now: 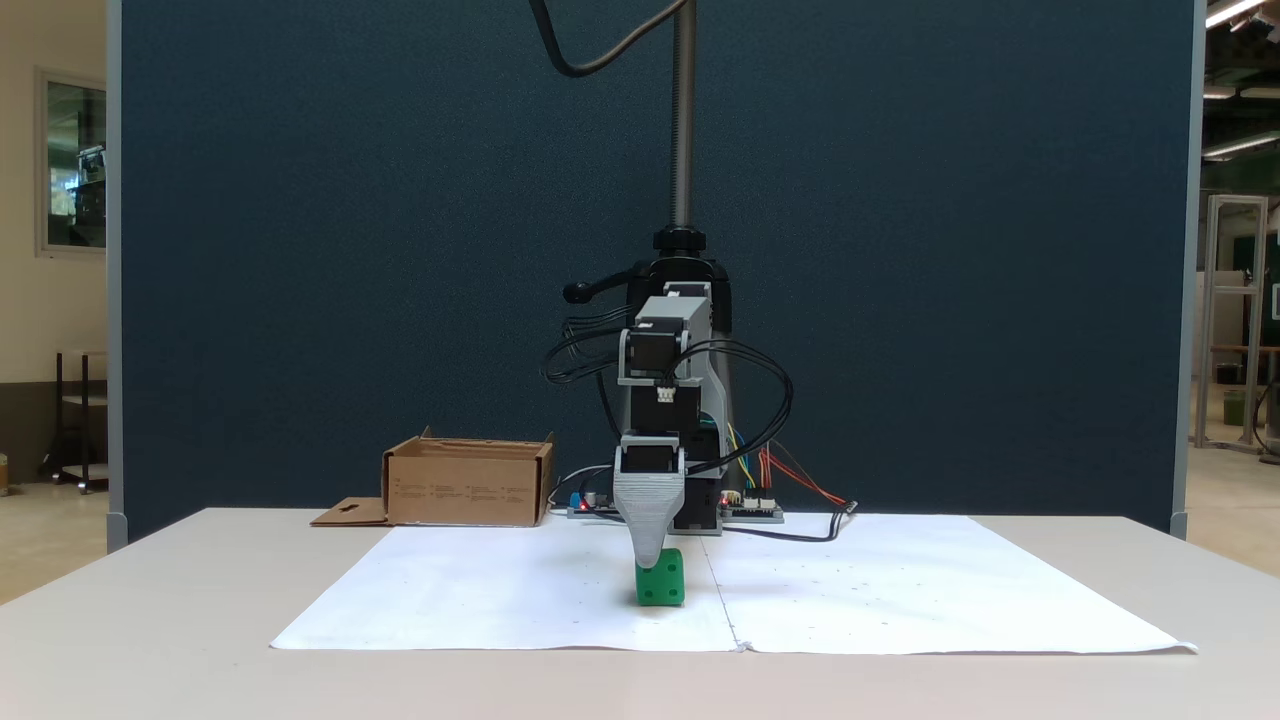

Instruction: Grasp a green dice and put it in the bin.

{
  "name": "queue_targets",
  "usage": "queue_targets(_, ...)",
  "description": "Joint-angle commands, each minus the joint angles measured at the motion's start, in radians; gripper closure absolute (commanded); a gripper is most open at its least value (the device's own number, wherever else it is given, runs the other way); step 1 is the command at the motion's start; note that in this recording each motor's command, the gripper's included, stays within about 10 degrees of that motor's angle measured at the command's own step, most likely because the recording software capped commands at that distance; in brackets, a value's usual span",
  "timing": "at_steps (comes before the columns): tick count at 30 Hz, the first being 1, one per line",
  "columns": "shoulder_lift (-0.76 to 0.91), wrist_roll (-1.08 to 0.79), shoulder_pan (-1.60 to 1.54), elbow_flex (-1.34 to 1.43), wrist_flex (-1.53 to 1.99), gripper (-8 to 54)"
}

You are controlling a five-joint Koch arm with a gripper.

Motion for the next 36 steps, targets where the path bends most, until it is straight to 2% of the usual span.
queue_targets(1,0.017,0.04,-0.008,-0.015,-0.017,-2.1)
queue_targets(36,-0.011,0.049,-0.038,0.031,-0.054,-1.8)
